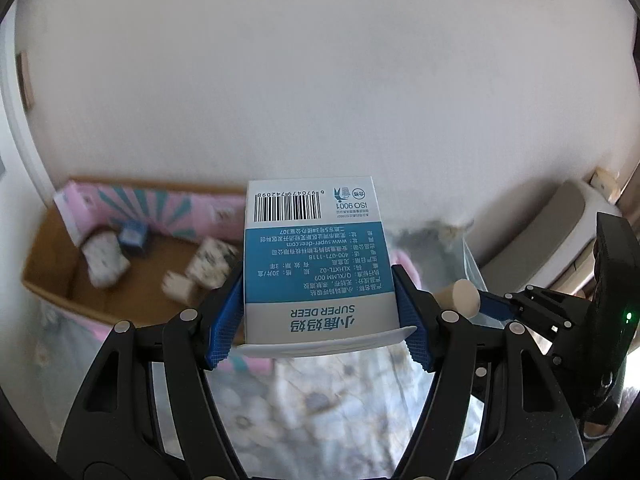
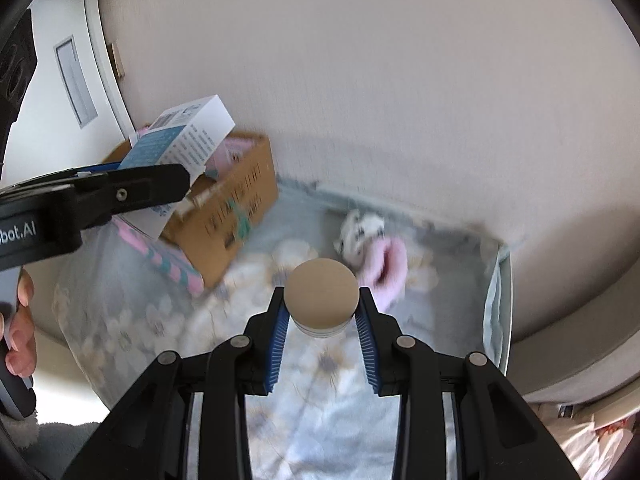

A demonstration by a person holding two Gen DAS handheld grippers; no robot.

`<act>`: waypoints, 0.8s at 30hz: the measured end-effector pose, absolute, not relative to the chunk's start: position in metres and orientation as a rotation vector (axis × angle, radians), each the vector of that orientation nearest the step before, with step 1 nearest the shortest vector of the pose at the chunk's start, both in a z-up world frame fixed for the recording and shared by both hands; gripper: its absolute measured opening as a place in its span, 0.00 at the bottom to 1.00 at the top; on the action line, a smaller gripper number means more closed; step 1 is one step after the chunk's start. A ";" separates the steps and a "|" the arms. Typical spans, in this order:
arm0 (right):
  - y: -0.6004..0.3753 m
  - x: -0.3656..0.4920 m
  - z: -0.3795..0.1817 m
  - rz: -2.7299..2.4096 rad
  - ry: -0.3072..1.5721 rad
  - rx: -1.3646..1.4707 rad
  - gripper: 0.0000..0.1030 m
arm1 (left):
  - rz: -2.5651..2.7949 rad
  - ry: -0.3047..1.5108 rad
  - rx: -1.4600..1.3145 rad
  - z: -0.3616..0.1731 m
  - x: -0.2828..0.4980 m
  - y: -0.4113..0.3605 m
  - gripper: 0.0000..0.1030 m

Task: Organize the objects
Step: 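Carry the SUPER DEER box and beige cap into the cardboard box and release both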

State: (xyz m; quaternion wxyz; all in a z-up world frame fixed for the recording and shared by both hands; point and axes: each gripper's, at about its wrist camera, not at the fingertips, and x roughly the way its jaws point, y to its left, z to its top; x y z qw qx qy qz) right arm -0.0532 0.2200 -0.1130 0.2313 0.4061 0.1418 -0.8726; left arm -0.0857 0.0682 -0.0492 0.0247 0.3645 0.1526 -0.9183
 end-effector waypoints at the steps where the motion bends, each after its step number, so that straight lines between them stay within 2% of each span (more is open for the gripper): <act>1: 0.214 -0.056 -0.107 -2.401 0.385 1.110 0.30 | -2.844 0.472 1.113 -0.044 -0.086 0.061 0.64; 12: 0.129 -0.080 -0.065 -2.411 0.384 1.038 0.30 | -2.831 0.480 1.030 -0.013 -0.092 -0.040 0.64; 24: 0.031 -0.101 -0.087 -2.348 0.374 1.133 0.30 | -2.770 0.530 1.081 -0.041 -0.104 -0.140 0.64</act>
